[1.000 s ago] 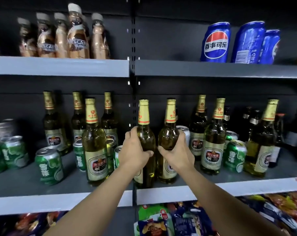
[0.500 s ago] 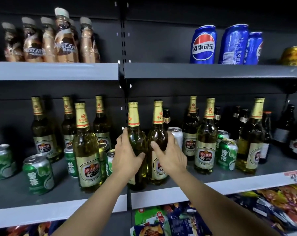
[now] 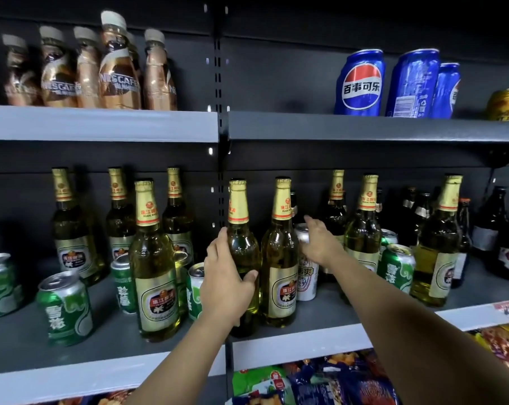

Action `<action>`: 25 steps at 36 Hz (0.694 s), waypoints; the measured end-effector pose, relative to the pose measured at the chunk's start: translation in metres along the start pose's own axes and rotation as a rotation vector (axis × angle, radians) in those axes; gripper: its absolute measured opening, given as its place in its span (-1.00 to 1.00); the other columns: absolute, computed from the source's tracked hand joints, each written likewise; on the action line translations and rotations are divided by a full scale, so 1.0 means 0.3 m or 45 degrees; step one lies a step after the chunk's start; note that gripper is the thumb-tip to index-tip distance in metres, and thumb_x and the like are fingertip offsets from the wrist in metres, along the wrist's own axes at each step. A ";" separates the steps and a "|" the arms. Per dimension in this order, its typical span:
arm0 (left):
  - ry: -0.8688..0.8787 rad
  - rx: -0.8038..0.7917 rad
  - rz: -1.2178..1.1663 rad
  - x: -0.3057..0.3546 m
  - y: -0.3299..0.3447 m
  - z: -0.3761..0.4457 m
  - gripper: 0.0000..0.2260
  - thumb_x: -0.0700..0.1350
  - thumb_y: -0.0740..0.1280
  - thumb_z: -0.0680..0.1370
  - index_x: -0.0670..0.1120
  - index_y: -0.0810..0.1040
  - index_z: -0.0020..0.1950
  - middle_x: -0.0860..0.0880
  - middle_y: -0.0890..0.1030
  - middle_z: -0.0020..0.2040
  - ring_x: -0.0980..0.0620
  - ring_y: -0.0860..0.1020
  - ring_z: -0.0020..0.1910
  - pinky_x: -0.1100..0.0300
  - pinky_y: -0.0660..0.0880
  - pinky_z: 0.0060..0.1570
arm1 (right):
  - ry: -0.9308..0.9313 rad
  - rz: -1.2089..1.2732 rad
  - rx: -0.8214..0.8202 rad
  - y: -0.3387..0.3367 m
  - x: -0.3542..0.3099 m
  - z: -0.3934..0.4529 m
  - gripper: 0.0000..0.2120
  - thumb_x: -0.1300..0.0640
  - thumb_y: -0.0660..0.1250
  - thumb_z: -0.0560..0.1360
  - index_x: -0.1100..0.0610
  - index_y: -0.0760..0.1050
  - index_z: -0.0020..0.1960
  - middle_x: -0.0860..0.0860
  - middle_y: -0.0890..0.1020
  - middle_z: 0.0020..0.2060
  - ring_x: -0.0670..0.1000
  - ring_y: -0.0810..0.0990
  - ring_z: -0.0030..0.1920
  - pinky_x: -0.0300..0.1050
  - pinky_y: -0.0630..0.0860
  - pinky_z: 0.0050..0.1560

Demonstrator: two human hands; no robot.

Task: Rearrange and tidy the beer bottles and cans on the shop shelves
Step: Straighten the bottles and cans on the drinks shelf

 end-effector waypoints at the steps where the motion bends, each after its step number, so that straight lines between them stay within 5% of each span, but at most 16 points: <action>1: 0.001 0.000 0.005 0.001 -0.001 -0.001 -0.12 -0.05 0.46 0.46 0.10 -0.10 0.55 0.05 0.13 0.50 0.01 0.24 0.45 0.07 0.47 0.16 | 0.018 0.000 0.014 -0.004 0.004 0.000 -0.25 0.13 0.33 0.54 0.14 -0.03 0.57 0.16 0.15 0.51 0.20 0.29 0.44 0.05 0.33 0.38; 8: 0.017 -0.026 0.027 0.005 -0.003 0.000 -0.13 -0.04 0.45 0.47 0.08 -0.11 0.56 0.03 0.11 0.51 -0.02 0.27 0.43 0.04 0.50 0.13 | 0.107 -0.049 0.190 -0.026 0.019 -0.082 -0.33 0.02 0.35 0.51 0.13 0.12 0.50 0.15 0.35 0.31 0.19 0.49 0.21 -0.02 0.46 0.00; 17: -0.062 -0.083 0.107 0.036 -0.027 -0.009 -0.13 0.00 0.43 0.49 0.00 -0.12 0.57 -0.06 0.11 0.54 -0.11 0.21 0.47 -0.06 0.40 0.26 | 0.074 -0.052 0.437 -0.134 0.063 -0.283 -0.28 -0.14 0.34 0.47 0.10 0.15 0.50 0.12 0.37 0.30 0.16 0.40 0.29 0.01 0.44 0.07; 25: -0.129 0.036 0.325 0.048 -0.128 -0.169 -0.45 0.12 0.19 0.60 -0.06 0.15 0.52 -0.07 0.26 0.48 -0.10 0.29 0.42 -0.05 0.41 0.19 | 0.044 -0.057 0.447 -0.226 0.090 -0.458 -0.40 -0.17 0.33 0.46 0.11 0.28 0.36 0.10 0.39 0.25 0.19 0.49 0.19 -0.05 0.36 -0.11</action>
Point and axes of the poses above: each hand's wrist, its own z-axis towards the middle knuckle, its own y-axis out of the palm, x = y × z, the point moved 7 cm from there along z, towards the middle knuckle
